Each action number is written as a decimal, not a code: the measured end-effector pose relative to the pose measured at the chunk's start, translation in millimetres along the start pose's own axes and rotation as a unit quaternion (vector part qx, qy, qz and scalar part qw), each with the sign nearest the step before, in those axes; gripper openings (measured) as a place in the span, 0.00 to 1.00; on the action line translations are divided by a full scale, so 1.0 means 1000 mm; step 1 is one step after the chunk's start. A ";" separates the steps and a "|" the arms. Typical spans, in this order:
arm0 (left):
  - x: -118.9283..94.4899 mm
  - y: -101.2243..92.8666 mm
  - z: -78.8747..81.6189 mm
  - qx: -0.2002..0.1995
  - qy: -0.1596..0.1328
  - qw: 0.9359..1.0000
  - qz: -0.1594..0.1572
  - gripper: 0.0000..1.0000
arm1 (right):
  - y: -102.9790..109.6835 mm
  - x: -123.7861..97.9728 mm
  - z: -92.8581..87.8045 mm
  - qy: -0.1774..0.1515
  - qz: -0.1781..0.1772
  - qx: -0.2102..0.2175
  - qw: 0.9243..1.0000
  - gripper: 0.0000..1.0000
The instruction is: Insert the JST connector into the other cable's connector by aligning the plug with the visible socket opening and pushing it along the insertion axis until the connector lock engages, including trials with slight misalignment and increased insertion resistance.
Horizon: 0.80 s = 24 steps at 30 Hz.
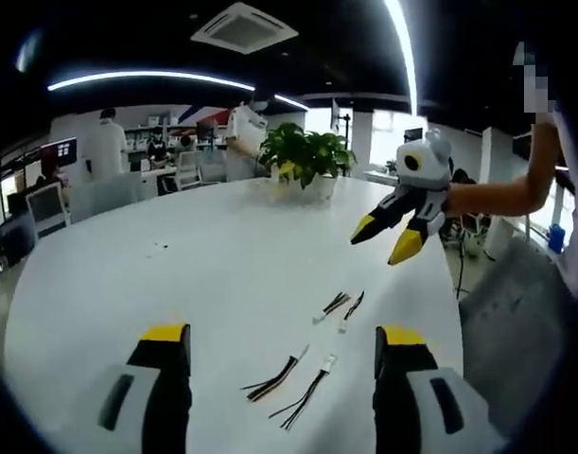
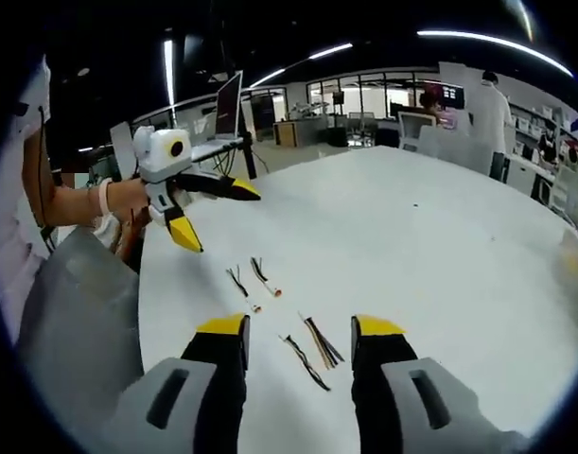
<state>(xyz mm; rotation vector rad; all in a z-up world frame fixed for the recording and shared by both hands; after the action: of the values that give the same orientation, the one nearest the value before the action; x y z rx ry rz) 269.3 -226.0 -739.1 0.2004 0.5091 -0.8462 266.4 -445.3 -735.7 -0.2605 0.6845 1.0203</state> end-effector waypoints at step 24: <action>0.031 0.012 -0.019 0.009 0.022 0.999 -0.032 0.68 | -0.018 0.038 -0.011 0.004 0.015 -0.024 1.000 0.26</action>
<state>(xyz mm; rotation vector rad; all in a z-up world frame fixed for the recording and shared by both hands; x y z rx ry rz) 288.6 -231.6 -771.7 0.2211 0.5508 -0.9114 290.3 -433.6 -770.0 -0.2968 0.6727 1.0657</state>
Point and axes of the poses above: the point that each gripper's makers call its tool centre point, and the gripper's own axes: x roughly forward along the fingers, y roughly to its left, z roughly out of its top, the point moved 5 cm from there along -x, roughly backward along the fingers, and after that the axes turned 7 degrees about y, right-handed, at the moved point
